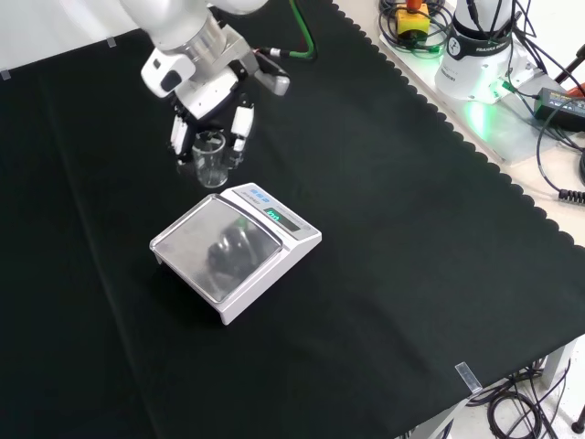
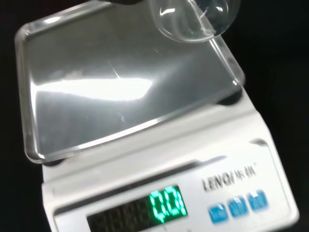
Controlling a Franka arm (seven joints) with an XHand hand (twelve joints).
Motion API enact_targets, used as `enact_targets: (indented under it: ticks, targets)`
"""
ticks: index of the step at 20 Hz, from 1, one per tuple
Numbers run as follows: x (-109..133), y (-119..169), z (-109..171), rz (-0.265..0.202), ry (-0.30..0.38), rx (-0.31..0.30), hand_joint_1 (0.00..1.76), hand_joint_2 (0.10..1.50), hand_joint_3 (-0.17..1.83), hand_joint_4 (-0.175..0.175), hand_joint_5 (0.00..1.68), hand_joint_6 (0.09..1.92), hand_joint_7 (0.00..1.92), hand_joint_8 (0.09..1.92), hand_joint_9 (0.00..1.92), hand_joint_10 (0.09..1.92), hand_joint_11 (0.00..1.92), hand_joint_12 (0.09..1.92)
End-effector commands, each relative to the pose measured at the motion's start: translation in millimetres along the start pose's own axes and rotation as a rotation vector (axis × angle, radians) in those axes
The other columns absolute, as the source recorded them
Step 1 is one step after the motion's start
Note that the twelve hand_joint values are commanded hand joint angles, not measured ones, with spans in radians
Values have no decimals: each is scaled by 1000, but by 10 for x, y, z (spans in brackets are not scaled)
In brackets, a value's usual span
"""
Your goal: Put the beaker on the electronic balance.
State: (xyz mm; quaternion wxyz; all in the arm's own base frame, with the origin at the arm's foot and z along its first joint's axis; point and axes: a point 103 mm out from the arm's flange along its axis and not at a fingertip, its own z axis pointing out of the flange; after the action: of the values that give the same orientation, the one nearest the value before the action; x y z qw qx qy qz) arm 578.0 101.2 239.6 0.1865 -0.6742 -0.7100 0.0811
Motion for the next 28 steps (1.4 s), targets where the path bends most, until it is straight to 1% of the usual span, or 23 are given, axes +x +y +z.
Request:
enact_targets:
  ticks: [1,4,8,17,22,24,25,28]
  targets:
    - [413,441,110,-122,-17,55,1088,1066,-175,-175,753,631,1027,790,1457,603,1442,863]
    - [527,567,182,-156,-17,77,1085,1066,-175,-175,748,630,1023,792,1454,600,1433,867]
    - [616,681,321,-181,1,102,1082,1067,-175,-175,742,630,1015,794,1451,596,1424,870]
    - [651,714,601,-195,12,169,1073,1067,-175,-175,735,632,999,804,1436,590,1386,892]
    - [649,718,674,-197,6,191,1068,1066,-175,-175,734,634,984,810,1410,591,1337,914]
    - [645,725,688,-199,-1,202,1062,1065,-175,-175,731,632,948,823,1363,603,1291,944]
    - [643,722,684,-198,-3,201,1057,1064,-175,-175,722,630,899,834,1321,614,1255,966]
    - [636,679,615,-199,-14,183,1023,1054,-175,-175,623,600,694,852,1104,664,1077,1070]
